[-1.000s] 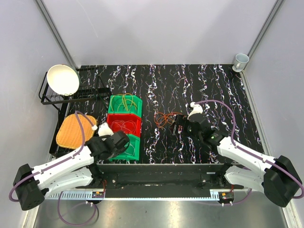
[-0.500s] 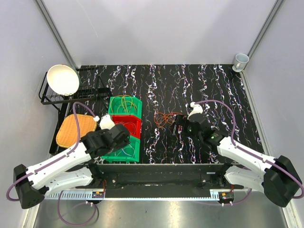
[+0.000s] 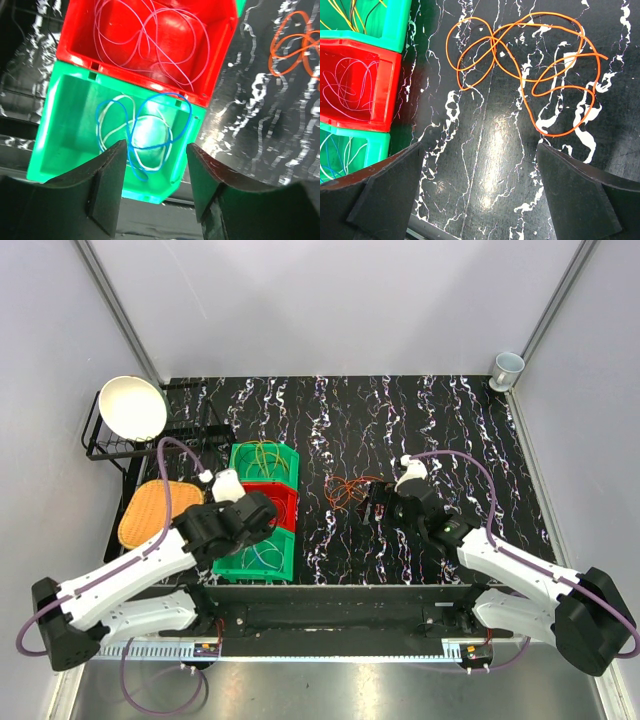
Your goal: Untangle the cables
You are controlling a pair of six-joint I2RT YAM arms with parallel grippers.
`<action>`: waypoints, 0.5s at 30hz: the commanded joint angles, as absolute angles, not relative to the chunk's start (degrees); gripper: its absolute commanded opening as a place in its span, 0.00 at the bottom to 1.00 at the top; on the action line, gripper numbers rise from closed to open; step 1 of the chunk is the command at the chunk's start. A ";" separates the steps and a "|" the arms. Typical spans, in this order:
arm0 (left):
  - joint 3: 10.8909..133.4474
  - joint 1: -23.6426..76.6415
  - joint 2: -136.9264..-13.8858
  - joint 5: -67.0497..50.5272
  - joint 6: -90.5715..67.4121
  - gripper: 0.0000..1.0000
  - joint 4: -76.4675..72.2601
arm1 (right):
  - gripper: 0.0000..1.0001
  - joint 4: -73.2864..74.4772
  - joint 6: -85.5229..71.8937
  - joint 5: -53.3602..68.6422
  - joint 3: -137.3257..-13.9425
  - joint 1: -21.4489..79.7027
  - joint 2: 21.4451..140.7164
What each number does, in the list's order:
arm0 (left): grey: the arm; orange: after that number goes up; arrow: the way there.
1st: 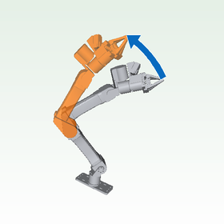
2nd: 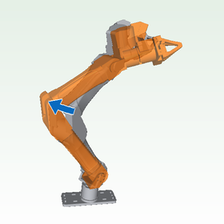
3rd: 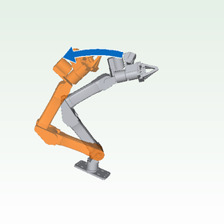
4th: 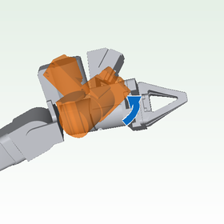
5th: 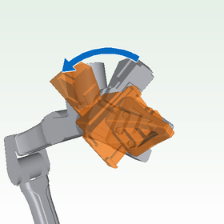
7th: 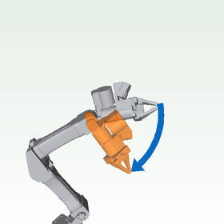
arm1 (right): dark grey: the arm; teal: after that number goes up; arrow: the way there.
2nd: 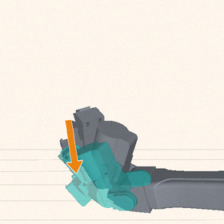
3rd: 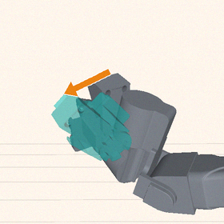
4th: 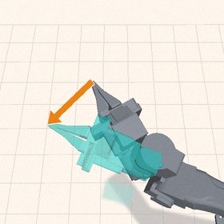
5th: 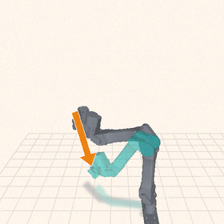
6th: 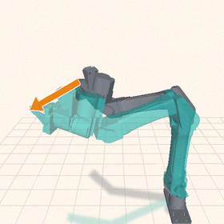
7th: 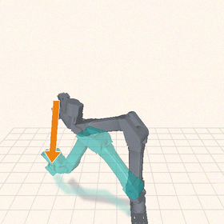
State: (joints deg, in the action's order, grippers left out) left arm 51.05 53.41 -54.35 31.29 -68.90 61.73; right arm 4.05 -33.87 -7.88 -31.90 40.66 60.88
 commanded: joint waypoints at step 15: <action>52.13 53.35 -61.27 34.73 -65.65 0.06 61.61 | 1.00 1.32 -33.57 -8.61 -33.22 40.61 59.94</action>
